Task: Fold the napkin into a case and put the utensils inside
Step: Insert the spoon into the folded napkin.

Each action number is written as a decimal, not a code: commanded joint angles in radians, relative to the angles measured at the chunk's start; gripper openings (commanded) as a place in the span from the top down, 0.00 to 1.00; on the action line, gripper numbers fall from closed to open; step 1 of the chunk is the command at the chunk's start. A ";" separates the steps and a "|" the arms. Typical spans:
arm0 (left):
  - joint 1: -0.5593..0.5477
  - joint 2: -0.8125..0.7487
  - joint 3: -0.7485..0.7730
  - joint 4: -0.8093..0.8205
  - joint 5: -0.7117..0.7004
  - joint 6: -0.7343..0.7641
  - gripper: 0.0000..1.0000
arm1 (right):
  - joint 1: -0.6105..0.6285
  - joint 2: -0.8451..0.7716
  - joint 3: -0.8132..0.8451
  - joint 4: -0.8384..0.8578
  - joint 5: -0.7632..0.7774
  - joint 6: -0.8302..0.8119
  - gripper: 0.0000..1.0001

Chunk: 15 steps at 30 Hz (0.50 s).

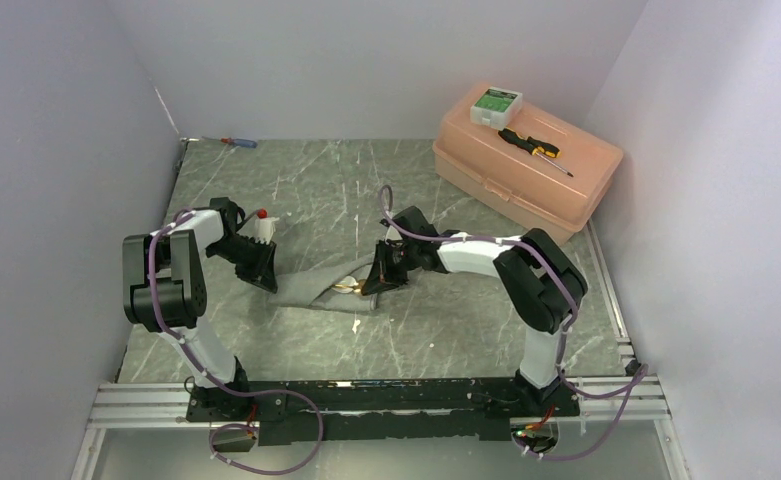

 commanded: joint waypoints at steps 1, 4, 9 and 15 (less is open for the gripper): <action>0.002 0.019 -0.004 -0.022 -0.020 0.021 0.81 | 0.004 0.032 0.056 0.052 0.019 0.014 1.00; 0.002 0.014 -0.004 -0.026 -0.020 0.023 0.82 | 0.010 0.043 0.079 0.041 0.035 0.012 1.00; 0.000 0.009 -0.004 -0.031 -0.017 0.029 0.82 | 0.033 0.047 0.136 -0.016 0.082 -0.010 0.99; 0.000 0.019 0.005 -0.034 -0.015 0.031 0.82 | 0.037 0.069 0.178 -0.071 0.135 -0.006 0.72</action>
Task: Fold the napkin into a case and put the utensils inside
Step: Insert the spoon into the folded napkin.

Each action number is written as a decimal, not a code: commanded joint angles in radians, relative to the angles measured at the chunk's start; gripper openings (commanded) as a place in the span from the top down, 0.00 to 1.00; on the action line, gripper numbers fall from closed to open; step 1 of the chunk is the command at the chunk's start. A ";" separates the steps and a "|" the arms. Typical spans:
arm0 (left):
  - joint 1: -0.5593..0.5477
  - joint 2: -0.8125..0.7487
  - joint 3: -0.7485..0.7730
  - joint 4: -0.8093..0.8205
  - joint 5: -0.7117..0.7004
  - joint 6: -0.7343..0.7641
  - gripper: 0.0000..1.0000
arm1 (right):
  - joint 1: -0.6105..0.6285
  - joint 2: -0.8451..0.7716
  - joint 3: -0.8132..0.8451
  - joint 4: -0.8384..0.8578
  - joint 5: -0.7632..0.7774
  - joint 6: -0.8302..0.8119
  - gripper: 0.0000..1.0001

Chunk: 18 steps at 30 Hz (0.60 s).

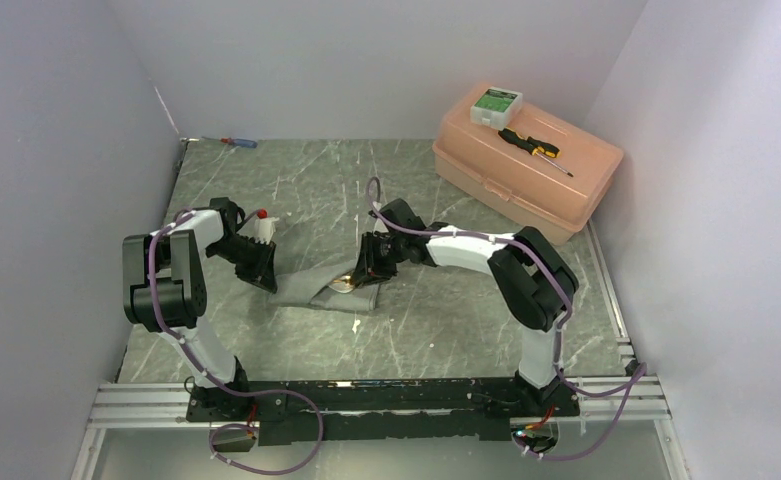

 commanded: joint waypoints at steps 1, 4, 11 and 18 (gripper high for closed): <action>0.000 0.020 0.006 -0.033 -0.013 0.029 0.83 | 0.003 0.032 0.064 -0.028 0.073 0.000 0.68; 0.001 0.024 0.012 -0.040 -0.007 0.030 0.83 | 0.005 0.048 0.084 -0.064 0.096 0.002 0.60; 0.001 0.014 0.021 -0.063 0.002 0.029 0.82 | 0.005 -0.018 0.085 -0.165 0.205 -0.043 0.43; 0.017 0.008 0.084 -0.128 0.007 0.023 0.62 | 0.005 -0.194 0.051 -0.238 0.324 -0.128 0.36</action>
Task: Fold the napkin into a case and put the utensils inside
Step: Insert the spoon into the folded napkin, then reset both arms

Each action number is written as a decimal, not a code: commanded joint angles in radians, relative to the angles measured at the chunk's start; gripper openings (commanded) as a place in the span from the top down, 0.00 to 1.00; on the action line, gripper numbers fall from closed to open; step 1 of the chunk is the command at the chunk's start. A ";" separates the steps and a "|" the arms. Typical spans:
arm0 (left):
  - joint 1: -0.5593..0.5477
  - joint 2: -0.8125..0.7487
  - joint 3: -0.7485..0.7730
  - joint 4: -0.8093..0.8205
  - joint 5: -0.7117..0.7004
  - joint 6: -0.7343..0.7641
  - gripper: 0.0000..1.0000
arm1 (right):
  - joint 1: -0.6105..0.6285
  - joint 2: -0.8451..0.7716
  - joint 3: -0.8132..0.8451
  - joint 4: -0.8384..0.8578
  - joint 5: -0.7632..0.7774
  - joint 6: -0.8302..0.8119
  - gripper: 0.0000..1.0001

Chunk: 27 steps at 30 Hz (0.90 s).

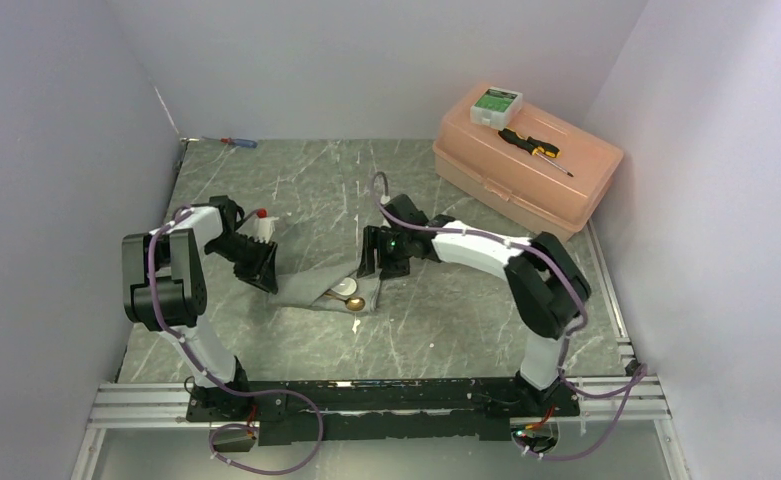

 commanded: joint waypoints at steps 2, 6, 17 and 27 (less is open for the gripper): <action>0.026 -0.002 0.090 -0.112 0.015 0.007 0.54 | -0.003 -0.213 -0.020 -0.038 0.112 -0.102 0.34; 0.047 -0.045 0.158 -0.181 0.005 0.014 0.35 | -0.018 -0.300 -0.049 -0.049 0.147 -0.157 0.26; 0.175 -0.126 0.363 -0.180 0.100 -0.017 0.05 | -0.228 -0.543 -0.235 0.013 0.747 -0.303 0.13; 0.249 -0.244 -0.089 0.682 0.262 -0.364 0.05 | -0.582 -0.702 -0.668 0.528 1.009 -0.398 0.00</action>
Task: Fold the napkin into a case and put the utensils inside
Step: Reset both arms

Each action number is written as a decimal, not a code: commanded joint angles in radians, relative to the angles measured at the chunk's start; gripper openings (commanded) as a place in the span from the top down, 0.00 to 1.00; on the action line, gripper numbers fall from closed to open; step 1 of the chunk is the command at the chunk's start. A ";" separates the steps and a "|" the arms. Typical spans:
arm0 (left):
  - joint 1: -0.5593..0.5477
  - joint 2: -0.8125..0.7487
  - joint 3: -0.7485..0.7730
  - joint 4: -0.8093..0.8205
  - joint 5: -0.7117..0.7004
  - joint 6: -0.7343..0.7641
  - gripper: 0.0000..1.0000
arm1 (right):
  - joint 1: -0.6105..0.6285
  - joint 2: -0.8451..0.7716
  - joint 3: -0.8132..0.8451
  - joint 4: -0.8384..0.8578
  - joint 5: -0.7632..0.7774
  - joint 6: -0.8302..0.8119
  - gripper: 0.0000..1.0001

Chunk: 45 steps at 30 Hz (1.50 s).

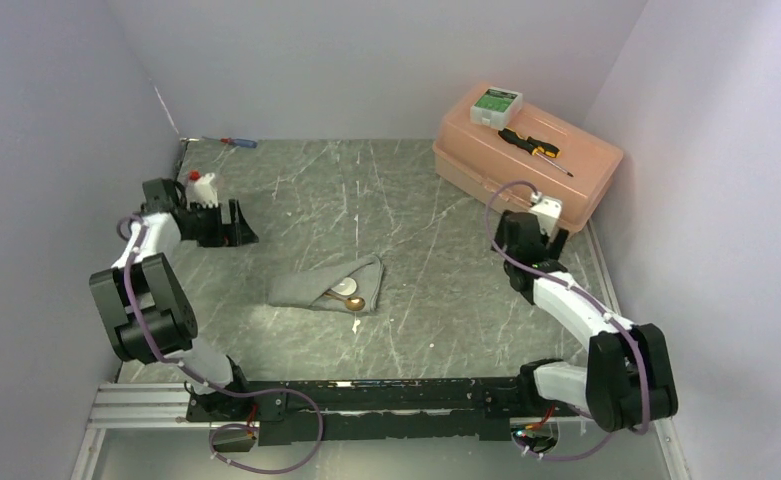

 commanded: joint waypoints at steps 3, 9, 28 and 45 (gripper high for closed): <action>0.005 -0.097 -0.347 0.720 0.120 -0.225 0.05 | -0.167 -0.077 -0.179 0.409 0.114 -0.040 0.00; 0.005 -0.028 -0.457 0.998 0.111 -0.280 0.05 | -0.196 -0.019 -0.367 0.855 0.031 -0.121 0.00; -0.224 0.055 -0.894 1.883 -0.304 -0.241 0.06 | -0.193 0.272 -0.390 1.210 -0.308 -0.334 0.00; -0.193 0.027 -0.762 1.608 -0.319 -0.275 0.06 | -0.195 0.270 -0.381 1.179 -0.302 -0.322 0.00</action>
